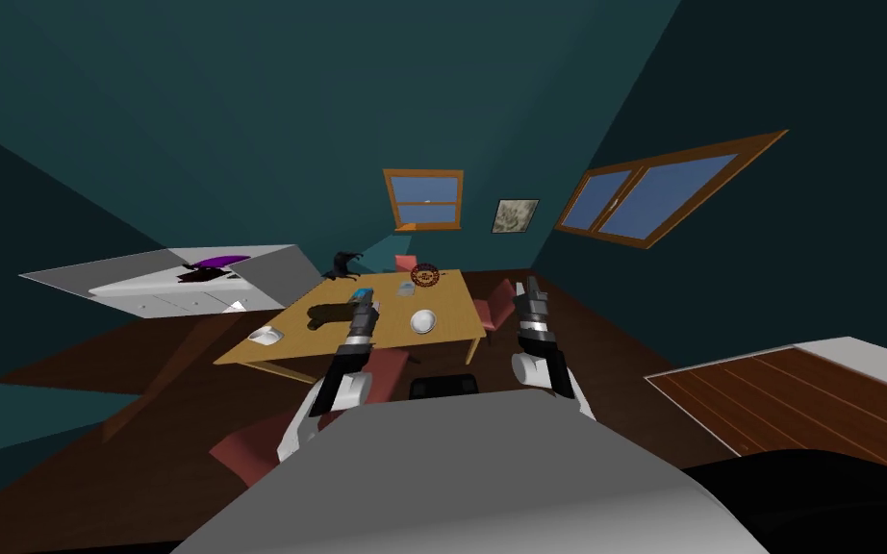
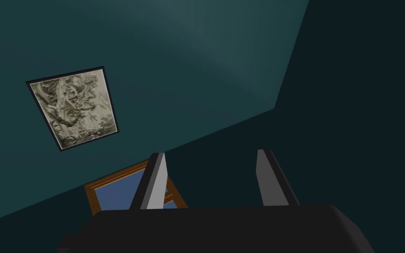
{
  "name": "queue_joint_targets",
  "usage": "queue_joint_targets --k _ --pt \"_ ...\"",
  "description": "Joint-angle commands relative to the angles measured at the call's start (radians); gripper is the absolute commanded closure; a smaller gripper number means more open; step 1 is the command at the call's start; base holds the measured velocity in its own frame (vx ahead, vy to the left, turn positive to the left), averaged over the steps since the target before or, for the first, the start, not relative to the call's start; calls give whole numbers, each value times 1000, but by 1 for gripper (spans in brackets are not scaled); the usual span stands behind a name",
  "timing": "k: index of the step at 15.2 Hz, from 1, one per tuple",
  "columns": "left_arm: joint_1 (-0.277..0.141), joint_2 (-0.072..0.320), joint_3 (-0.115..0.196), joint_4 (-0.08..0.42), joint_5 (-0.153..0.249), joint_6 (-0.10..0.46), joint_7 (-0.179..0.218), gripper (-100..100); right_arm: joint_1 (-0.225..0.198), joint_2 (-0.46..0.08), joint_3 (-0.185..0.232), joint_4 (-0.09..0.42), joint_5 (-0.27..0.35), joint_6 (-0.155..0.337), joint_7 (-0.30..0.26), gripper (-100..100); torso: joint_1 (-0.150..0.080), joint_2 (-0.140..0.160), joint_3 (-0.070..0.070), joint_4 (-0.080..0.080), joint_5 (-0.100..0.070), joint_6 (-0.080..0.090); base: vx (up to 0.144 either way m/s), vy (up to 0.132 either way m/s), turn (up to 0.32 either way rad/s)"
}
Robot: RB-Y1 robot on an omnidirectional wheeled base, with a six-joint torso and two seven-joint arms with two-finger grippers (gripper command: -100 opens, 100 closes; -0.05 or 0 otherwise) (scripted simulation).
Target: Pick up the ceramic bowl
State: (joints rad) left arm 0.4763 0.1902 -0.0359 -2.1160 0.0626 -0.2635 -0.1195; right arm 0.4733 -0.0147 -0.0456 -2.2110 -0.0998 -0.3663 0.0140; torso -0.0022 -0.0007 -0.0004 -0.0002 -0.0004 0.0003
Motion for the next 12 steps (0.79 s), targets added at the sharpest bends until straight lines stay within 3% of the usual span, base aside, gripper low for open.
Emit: queue_joint_targets --k 1,12 --pt "-8 16 7 13 3 39 1 -100 0 0 0 0 0 0 0 0 0 0 0 0 0 0 6 -33 -54" --pt "-73 71 34 119 7 252 -16 -100 0 0 0 0 0 0 0 0 0 0 0 0 0 0 8 -31 -57"
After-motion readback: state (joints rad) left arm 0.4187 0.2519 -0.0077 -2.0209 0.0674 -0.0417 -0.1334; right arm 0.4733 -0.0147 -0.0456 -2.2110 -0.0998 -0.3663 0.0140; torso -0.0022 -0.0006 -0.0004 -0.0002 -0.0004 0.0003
